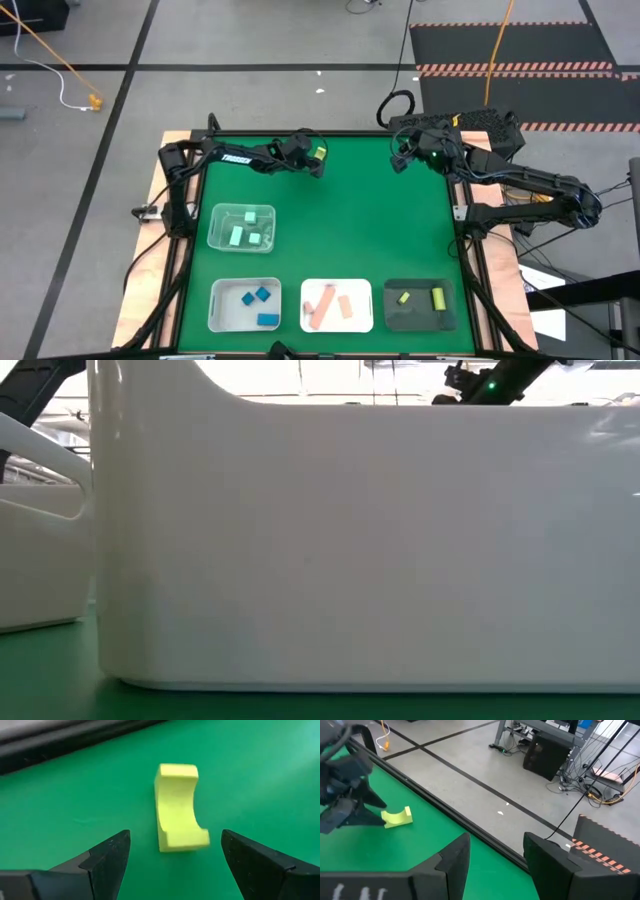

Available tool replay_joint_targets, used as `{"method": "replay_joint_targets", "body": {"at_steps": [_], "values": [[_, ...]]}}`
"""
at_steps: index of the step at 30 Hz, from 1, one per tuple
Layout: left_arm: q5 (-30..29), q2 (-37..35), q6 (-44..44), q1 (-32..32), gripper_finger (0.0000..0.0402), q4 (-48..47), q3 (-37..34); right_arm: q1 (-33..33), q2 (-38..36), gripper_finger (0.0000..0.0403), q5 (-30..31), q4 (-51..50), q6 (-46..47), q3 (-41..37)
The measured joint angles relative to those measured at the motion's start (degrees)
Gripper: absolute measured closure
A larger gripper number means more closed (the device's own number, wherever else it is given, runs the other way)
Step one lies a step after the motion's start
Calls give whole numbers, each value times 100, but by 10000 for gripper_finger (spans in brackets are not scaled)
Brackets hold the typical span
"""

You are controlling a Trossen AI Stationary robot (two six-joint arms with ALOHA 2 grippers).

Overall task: Sort & place blocks by color
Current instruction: Put the green block into the black bin

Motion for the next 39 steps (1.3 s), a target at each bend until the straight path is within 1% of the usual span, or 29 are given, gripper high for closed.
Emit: {"method": "replay_joint_targets", "body": {"at_steps": [3, 5, 9, 14, 18, 21, 24, 28, 30, 34, 36, 37, 39], "values": [[262, 129, 14, 27, 90, 129, 69, 0, 0, 227, -2, 117, 0, 0], [416, 231, -28, 48, 90, -26, 143, 0, 0, 227, -7, 156, -1, 0], [367, 435, -73, 1, 111, -238, 407, 2, 0, 227, -30, 172, 0, 0], [77, 539, -330, 0, 168, -506, 616, -49, 2, 227, -279, 163, 67, 0], [76, 540, -423, 81, 227, -528, 616, -61, 2, 227, -301, 132, 129, 0], [199, 540, -599, 129, 268, -517, 616, -63, 2, 227, -297, 85, 131, 0], [390, 525, -758, 139, 268, -500, 616, -63, 2, 227, -298, 39, 129, 0], [467, 468, -1140, 97, 268, -619, 616, -61, 2, 227, -298, -14, 129, 0], [619, 358, -1288, 71, 268, -690, 606, -61, 2, 227, -299, -26, 129, 0], [748, 30, -1274, -134, 268, -319, 603, -61, 2, 227, -299, -22, 130, 0], [773, -162, -1316, -270, 268, 70, 614, -60, 2, 227, -299, -20, 223, 0], [780, -276, -1346, -340, 268, 151, 611, -59, 2, 227, -315, -22, 380, 0], [764, -423, -1378, -522, 268, 658, 609, -59, 2, 227, -564, -14, 873, 0]]}}
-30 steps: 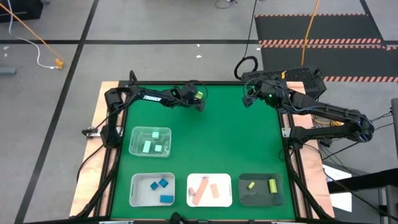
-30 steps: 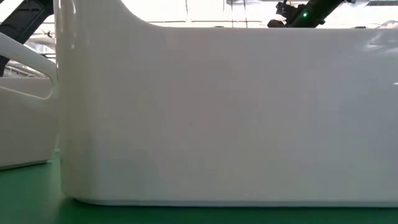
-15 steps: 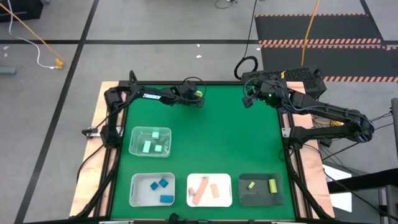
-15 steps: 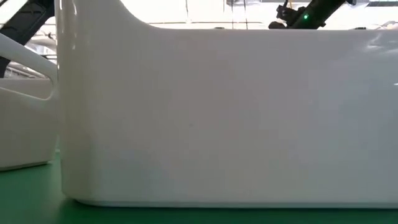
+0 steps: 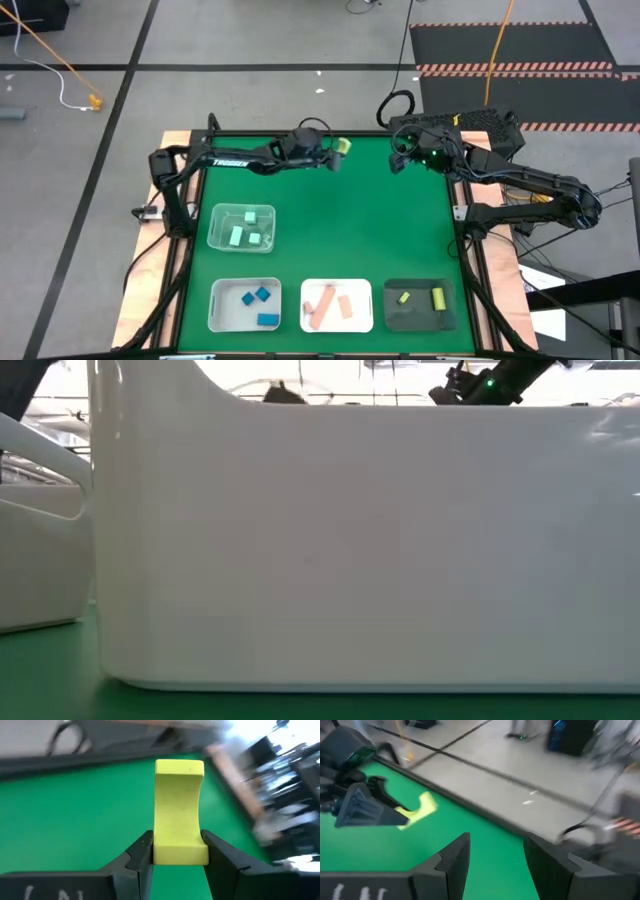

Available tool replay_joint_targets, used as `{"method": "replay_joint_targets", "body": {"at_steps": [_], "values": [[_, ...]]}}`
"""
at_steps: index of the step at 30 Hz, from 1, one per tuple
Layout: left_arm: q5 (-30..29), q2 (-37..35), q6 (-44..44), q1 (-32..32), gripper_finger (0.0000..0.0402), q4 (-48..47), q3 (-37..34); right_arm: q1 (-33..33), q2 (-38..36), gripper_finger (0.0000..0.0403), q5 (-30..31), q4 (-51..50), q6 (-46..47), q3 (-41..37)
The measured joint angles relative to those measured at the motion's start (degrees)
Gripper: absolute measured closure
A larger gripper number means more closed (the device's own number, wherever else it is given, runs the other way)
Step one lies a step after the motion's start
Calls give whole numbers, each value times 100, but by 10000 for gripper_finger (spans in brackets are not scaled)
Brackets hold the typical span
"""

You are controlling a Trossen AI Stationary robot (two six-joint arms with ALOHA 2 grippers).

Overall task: Sort & place blocks by color
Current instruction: Put the green block into the black bin

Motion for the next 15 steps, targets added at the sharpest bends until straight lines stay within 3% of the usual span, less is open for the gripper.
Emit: {"method": "replay_joint_targets", "body": {"at_steps": [4, 9, 15], "values": [[-1, -332, -127, -402, 268, 667, 5, -2, -2, 227, -945, 214, 1023, 0], [-177, -601, -213, -853, 268, 1167, 5, 0, -2, 227, -2080, 770, 1460, 0], [-929, -771, -179, -1302, 268, 1235, 5, 5, -4, 215, -2422, 1168, 1724, 0]]}}
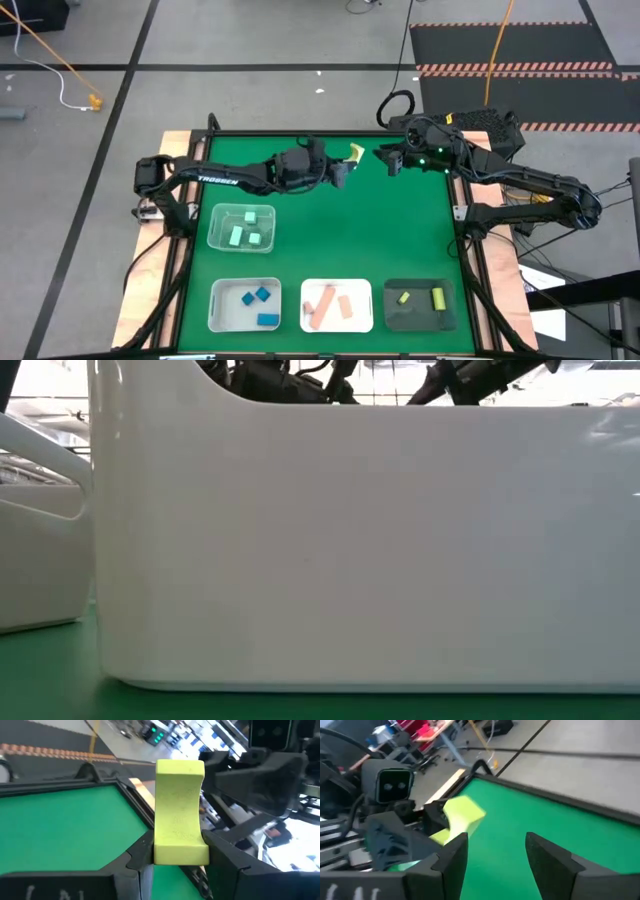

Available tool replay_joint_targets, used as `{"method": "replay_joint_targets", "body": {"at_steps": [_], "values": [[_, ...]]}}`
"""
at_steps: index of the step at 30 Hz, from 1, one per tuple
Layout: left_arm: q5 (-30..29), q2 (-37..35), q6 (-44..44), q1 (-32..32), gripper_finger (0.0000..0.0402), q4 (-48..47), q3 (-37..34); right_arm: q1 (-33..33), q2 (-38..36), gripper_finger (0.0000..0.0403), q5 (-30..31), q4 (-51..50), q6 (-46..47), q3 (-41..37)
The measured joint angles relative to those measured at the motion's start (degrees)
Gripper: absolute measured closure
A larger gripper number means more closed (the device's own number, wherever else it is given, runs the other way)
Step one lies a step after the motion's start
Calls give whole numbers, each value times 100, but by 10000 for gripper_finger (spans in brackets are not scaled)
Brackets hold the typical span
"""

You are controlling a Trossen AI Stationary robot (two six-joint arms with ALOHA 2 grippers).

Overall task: Sort & place blocks by color
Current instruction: Put the green block into the black bin

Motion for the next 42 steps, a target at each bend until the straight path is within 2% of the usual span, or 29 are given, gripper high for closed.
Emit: {"method": "replay_joint_targets", "body": {"at_steps": [4, 8, 13, 19, 25, 32, 39, 42], "values": [[-452, -10, -148, -164, 268, 124, -2, -3, 0, 192, -506, -2, 370, 0], [-542, -11, -382, -269, 268, 346, -2, 29, 2, 168, -1021, 211, 640, 0], [-553, -15, -466, -448, 268, 764, -2, 178, 0, 155, -1045, 993, 866, -147], [-589, -20, -496, -583, 268, 923, -4, 413, 72, 154, -1026, 2551, 1197, -656], [-537, -20, -359, -660, 268, 1324, -7, 532, 313, 155, -1064, 3636, 1596, -1107], [-540, -20, -297, -726, 268, 1335, -7, 674, 654, 194, -1062, 4510, 1697, -1264], [-539, -20, -180, -751, 261, 1290, -7, 677, 688, 289, -1148, 4622, 1649, -1268], [-517, -20, -181, -751, 243, 1285, -7, 666, 679, 289, -1206, 4614, 1590, -1270]]}}
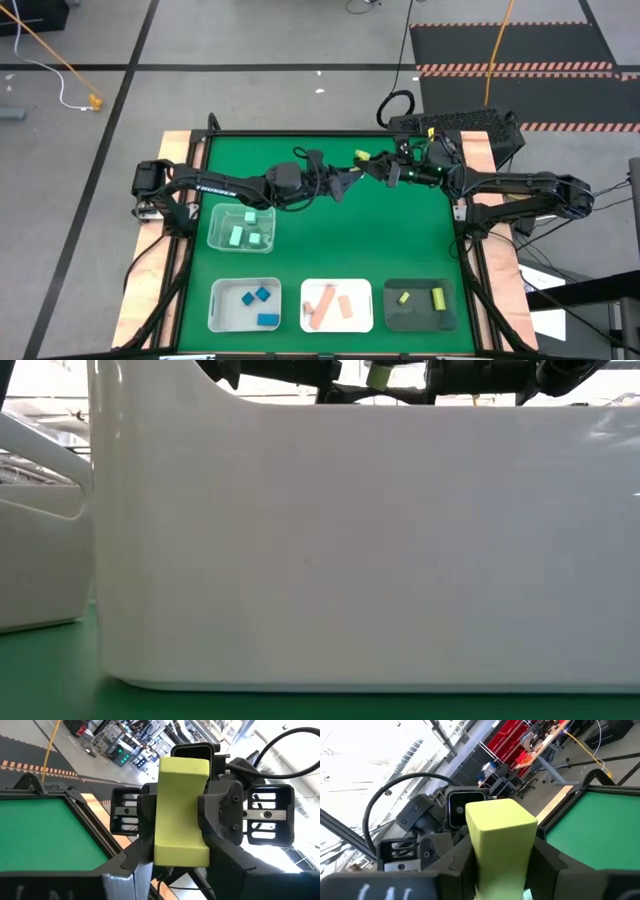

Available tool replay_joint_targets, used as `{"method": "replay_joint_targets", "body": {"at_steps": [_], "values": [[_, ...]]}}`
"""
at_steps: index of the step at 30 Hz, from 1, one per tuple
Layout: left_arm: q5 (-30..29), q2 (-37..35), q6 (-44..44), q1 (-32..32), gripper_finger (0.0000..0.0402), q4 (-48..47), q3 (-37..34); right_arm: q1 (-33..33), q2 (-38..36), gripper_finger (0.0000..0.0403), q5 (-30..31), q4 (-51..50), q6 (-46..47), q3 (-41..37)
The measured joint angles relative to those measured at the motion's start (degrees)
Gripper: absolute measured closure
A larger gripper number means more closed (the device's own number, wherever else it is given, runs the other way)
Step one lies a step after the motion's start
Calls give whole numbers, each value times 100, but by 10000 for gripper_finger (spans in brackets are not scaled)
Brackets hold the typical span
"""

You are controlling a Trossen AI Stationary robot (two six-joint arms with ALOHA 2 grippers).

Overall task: Sort & place blocks by color
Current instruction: Put the green block into the black bin

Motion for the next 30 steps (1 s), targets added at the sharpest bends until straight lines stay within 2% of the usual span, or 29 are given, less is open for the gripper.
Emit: {"method": "replay_joint_targets", "body": {"at_steps": [4, 9, 15, 20, 26, 30], "values": [[76, 0, -7, -2, 225, -25, 0, -42, -6, 289, -152, -24, -137, 0], [463, 4, -88, 13, 221, -87, 0, -296, -191, 289, -408, -457, -237, 0], [949, 9, -310, 11, 219, -637, 0, -595, -751, 289, -984, -1897, -512, 2], [1515, 0, -648, -12, 218, -1215, 4, -575, -1410, 289, -1054, -3431, -649, -4], [1896, 0, -1002, 2, 218, -1959, 7, -72, -2066, 289, -1638, -5465, -343, -4], [1910, 0, -1198, 19, 218, -2413, 7, 740, -2242, 289, -1651, -6017, -19, -4]]}}
